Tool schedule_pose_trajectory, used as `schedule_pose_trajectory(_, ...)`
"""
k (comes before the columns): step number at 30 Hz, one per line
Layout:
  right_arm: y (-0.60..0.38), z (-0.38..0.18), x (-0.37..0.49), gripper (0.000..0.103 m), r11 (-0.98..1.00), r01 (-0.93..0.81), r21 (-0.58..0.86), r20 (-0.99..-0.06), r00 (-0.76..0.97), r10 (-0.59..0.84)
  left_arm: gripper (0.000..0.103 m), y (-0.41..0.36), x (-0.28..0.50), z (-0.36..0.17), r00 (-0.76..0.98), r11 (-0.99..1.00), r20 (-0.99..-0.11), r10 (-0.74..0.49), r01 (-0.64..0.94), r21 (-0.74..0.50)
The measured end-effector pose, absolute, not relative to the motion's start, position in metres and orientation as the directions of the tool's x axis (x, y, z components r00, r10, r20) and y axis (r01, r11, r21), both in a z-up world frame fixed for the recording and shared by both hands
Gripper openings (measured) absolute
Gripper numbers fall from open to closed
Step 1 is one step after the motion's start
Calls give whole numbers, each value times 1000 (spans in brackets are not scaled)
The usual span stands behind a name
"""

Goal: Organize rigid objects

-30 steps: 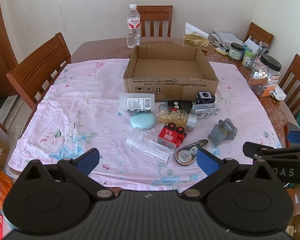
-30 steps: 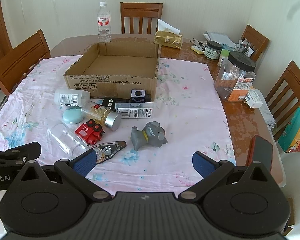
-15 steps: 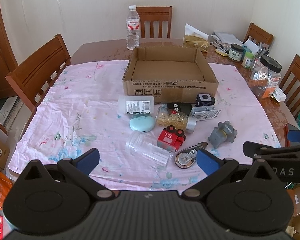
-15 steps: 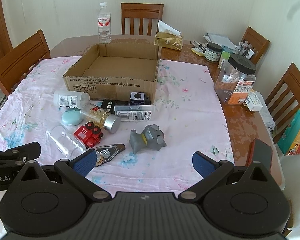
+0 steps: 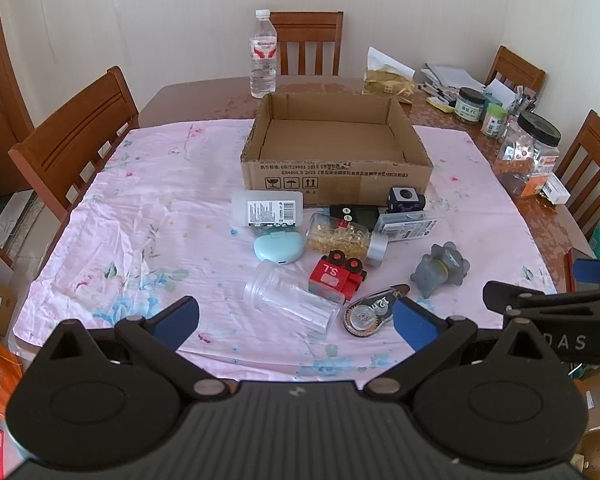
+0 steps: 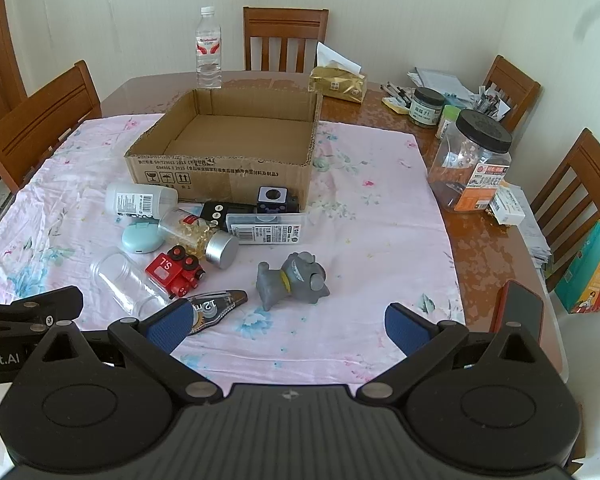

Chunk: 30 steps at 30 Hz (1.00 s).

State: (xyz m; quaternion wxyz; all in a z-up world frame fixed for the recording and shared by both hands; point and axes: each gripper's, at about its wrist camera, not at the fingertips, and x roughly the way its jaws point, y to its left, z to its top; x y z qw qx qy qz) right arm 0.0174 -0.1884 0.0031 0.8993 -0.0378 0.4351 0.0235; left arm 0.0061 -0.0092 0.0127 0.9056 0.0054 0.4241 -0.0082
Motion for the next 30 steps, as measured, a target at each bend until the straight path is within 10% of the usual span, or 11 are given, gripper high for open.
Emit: schedule_pose_trajectory(30, -189, -5, 24, 103, 987, -142, -80, -760, 649, 32, 102, -13, 11, -3, 654, 995, -753, -69, 103, -1)
